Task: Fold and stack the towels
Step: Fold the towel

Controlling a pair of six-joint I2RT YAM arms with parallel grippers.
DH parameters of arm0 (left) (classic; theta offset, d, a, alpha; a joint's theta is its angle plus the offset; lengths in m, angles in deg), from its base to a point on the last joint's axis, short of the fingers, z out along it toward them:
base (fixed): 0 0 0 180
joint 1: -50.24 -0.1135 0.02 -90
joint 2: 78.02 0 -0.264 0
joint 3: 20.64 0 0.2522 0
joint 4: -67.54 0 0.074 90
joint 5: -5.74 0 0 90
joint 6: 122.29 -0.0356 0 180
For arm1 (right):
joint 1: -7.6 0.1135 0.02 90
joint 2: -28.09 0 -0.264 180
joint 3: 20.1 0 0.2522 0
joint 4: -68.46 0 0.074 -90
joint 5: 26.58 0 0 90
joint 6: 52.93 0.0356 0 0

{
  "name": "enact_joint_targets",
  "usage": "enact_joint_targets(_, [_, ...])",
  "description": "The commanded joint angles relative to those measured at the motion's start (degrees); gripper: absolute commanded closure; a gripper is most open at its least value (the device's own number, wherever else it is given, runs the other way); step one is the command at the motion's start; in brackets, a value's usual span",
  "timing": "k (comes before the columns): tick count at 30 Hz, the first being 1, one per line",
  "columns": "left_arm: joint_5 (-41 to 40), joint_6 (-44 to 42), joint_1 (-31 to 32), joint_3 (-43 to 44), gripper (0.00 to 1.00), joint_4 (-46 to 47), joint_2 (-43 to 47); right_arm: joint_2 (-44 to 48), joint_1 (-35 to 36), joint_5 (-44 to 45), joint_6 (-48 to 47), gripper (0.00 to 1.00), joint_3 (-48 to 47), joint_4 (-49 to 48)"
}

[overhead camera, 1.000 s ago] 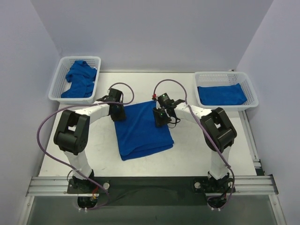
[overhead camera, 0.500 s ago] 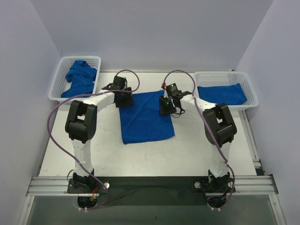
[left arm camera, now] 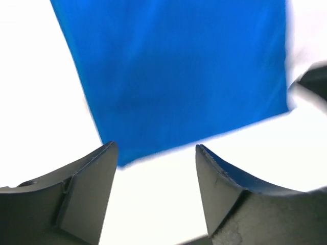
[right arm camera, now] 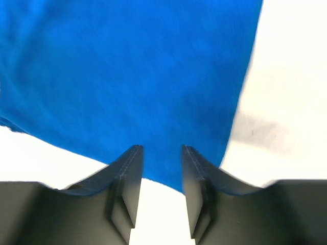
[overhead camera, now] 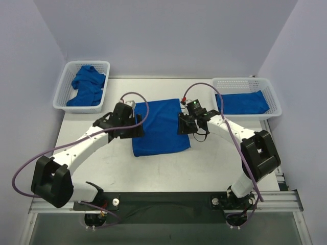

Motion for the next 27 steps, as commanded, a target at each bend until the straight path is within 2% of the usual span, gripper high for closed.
enact_joint_targets(1, [0.0, 5.5, 2.1, -7.2, 0.29, -4.1, 1.2, 2.4, 0.0, -0.3, 2.7, 0.69, 3.4, 1.0])
enact_joint_targets(5, [0.3, 7.4, 3.5, -11.9, 0.3, -1.8, 1.0, 3.3, 0.0, 0.0, 4.1, 0.8, 6.6, 0.0])
enact_joint_targets(10, [0.4, 8.7, 3.7, -12.2, 0.32, 1.8, -0.9, 2.9, -0.2, 0.4, 4.7, 0.85, 9.6, -1.5])
enact_joint_targets(16, [-0.2, 10.5, 3.7, -12.0, 0.34, 4.9, -2.8, 2.1, -0.5, 1.3, 5.1, 0.89, 11.4, -3.0])
enact_joint_targets(27, [-3.1, 12.7, 3.7, -13.6, 0.43, 6.8, -3.4, 0.7, -0.8, 1.3, 5.4, 0.9, 14.1, -5.1])
